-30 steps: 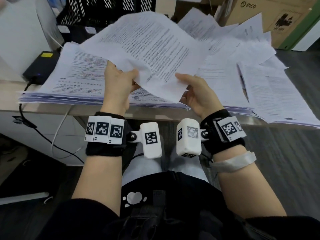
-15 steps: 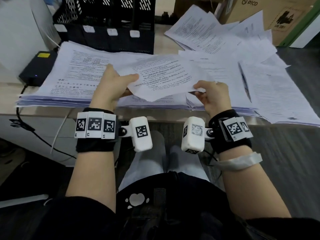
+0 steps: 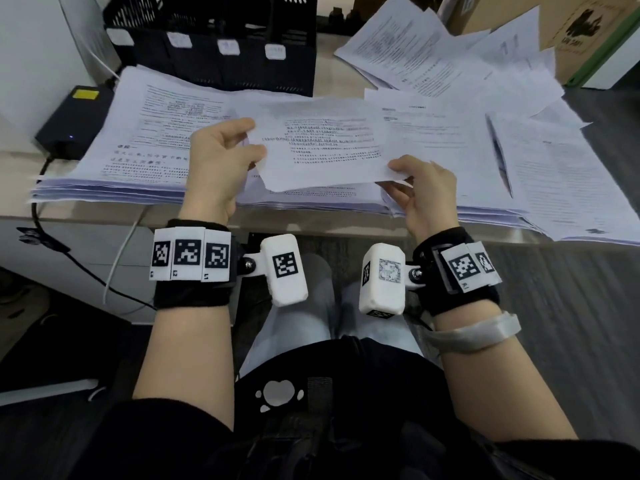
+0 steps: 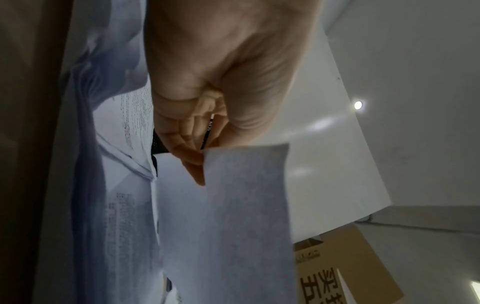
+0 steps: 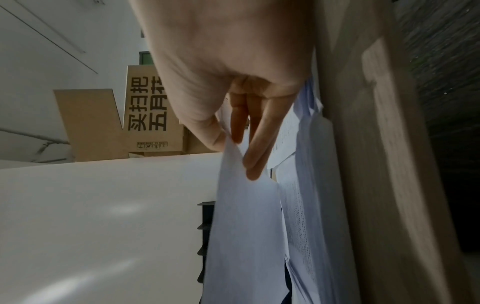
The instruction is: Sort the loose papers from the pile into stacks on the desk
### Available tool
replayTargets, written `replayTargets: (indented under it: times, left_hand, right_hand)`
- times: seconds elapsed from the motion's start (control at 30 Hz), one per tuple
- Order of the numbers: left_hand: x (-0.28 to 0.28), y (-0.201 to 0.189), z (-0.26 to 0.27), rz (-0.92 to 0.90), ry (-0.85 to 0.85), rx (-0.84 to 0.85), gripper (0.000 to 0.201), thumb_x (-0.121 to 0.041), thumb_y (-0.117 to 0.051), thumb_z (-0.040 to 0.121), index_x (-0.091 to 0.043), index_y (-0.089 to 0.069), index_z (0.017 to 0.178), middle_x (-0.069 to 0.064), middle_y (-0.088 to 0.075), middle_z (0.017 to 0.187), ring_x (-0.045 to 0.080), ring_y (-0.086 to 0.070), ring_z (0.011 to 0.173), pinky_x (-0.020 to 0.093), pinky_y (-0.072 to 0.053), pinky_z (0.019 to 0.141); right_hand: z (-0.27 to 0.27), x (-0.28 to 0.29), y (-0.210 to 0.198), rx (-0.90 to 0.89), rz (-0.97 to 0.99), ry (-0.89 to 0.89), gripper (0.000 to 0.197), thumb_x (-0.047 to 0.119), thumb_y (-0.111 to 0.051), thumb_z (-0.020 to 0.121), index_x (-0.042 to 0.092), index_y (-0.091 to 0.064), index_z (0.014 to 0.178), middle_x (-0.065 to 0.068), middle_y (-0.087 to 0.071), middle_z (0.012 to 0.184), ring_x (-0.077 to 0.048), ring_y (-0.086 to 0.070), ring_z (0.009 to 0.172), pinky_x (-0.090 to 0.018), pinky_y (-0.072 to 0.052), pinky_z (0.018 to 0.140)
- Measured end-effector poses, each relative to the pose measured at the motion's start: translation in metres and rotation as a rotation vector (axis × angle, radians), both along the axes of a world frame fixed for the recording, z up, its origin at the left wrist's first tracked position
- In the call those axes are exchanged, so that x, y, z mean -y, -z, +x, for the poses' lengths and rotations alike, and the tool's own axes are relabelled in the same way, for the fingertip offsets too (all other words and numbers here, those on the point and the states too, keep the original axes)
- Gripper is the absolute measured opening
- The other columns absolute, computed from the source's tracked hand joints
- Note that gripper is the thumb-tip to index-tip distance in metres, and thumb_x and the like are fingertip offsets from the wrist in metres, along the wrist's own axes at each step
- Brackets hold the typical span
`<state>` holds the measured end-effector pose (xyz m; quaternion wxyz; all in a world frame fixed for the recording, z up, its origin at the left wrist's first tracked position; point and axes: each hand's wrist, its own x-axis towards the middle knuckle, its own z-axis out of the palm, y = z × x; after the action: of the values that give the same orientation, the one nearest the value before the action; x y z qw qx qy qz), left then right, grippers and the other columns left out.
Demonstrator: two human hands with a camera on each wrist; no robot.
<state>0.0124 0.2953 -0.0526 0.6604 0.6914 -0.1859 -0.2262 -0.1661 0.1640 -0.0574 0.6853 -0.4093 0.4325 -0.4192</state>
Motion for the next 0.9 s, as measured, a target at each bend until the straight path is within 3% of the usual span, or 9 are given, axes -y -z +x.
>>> replayTargets:
  times: [0.1, 0.2, 0.27, 0.37, 0.5, 0.63, 0.7, 0.8, 0.9]
  left_hand:
    - [0.002, 0.004, 0.005, 0.097, 0.028, 0.045, 0.039, 0.007, -0.056, 0.083, -0.005, -0.061, 0.119, 0.012, -0.06, 0.122, 0.021, -0.058, 0.116, 0.026, -0.051, 0.091]
    - [0.005, 0.005, 0.011, 0.16, 0.031, 0.034, 0.035, 0.007, -0.05, 0.085, -0.003, -0.063, 0.116, 0.018, -0.06, 0.117, 0.019, -0.058, 0.09, 0.019, -0.052, 0.066]
    - [0.007, 0.004, 0.014, 0.162, 0.009, 0.038, 0.032, 0.006, -0.047, 0.086, -0.004, -0.064, 0.11, 0.015, -0.06, 0.107, 0.022, -0.055, 0.086, 0.025, -0.049, 0.067]
    - [0.008, 0.001, 0.014, 0.111, -0.036, 0.022, 0.018, 0.002, -0.049, 0.084, -0.012, -0.059, 0.085, 0.003, -0.051, 0.085, 0.019, -0.044, 0.075, 0.028, -0.041, 0.066]
    - [0.001, -0.002, 0.015, -0.008, -0.114, -0.11, 0.024, -0.019, -0.068, 0.078, -0.018, -0.054, 0.058, 0.004, -0.055, 0.075, 0.018, -0.054, 0.077, 0.031, -0.045, 0.07]
    - [-0.008, 0.001, 0.012, 0.055, -0.006, -0.074, 0.015, -0.008, -0.071, 0.076, -0.018, -0.068, 0.087, 0.001, -0.066, 0.09, 0.014, -0.063, 0.075, 0.022, -0.05, 0.056]
    - [-0.007, 0.005, 0.01, 0.126, -0.002, -0.004, 0.033, 0.001, -0.069, 0.074, -0.017, -0.069, 0.102, 0.006, -0.065, 0.107, 0.02, -0.064, 0.088, 0.031, -0.053, 0.069]
    - [-0.001, 0.006, 0.006, 0.182, -0.057, 0.065, 0.039, 0.009, -0.062, 0.072, -0.01, -0.069, 0.106, 0.006, -0.062, 0.106, 0.021, -0.06, 0.106, 0.034, -0.052, 0.091]
    - [0.005, 0.011, 0.006, 0.256, -0.057, 0.142, 0.037, 0.01, -0.059, 0.075, -0.002, -0.065, 0.11, 0.003, -0.056, 0.105, 0.014, -0.054, 0.106, 0.023, -0.045, 0.089]
  right_hand:
    - [-0.005, 0.0, -0.006, -0.015, 0.024, -0.015, 0.011, 0.0, -0.055, 0.083, 0.002, -0.054, 0.072, -0.006, -0.065, 0.057, -0.025, -0.067, 0.053, -0.022, -0.054, 0.051]
    - [-0.007, 0.004, -0.006, -0.159, -0.034, 0.001, 0.012, 0.001, -0.057, 0.081, 0.005, -0.057, 0.069, 0.0, -0.064, 0.048, -0.016, -0.063, 0.044, -0.016, -0.038, 0.037]
    - [-0.008, 0.005, -0.004, -0.232, -0.059, -0.001, 0.018, -0.001, -0.059, 0.079, 0.005, -0.055, 0.062, 0.0, -0.06, 0.042, -0.012, -0.056, 0.035, -0.016, -0.032, 0.034]
    - [-0.007, 0.002, -0.005, -0.334, -0.091, -0.057, 0.021, -0.001, -0.057, 0.077, 0.004, -0.052, 0.058, -0.004, -0.058, 0.039, -0.01, -0.044, 0.028, -0.017, -0.03, 0.034]
    - [-0.005, -0.001, -0.007, -0.426, -0.133, -0.094, 0.018, 0.0, -0.054, 0.076, 0.002, -0.053, 0.059, -0.005, -0.056, 0.036, -0.011, -0.038, 0.026, -0.014, -0.025, 0.031]
    - [-0.005, -0.001, -0.004, -0.46, -0.145, -0.101, 0.018, 0.002, -0.055, 0.075, 0.001, -0.054, 0.056, -0.003, -0.054, 0.035, -0.012, -0.039, 0.026, -0.012, -0.023, 0.033]
    - [-0.004, -0.002, -0.004, -0.499, -0.155, -0.153, 0.019, 0.004, -0.054, 0.075, 0.001, -0.056, 0.056, -0.002, -0.055, 0.036, -0.011, -0.041, 0.027, -0.013, -0.023, 0.034]
    - [-0.003, -0.003, -0.003, -0.565, -0.166, -0.213, 0.021, 0.006, -0.055, 0.076, 0.002, -0.057, 0.056, 0.0, -0.054, 0.035, -0.009, -0.039, 0.026, -0.014, -0.025, 0.033]
    - [-0.006, -0.002, -0.002, -0.597, -0.174, -0.254, 0.022, 0.009, -0.061, 0.078, 0.003, -0.059, 0.057, 0.001, -0.054, 0.035, -0.007, -0.039, 0.027, -0.012, -0.027, 0.033]
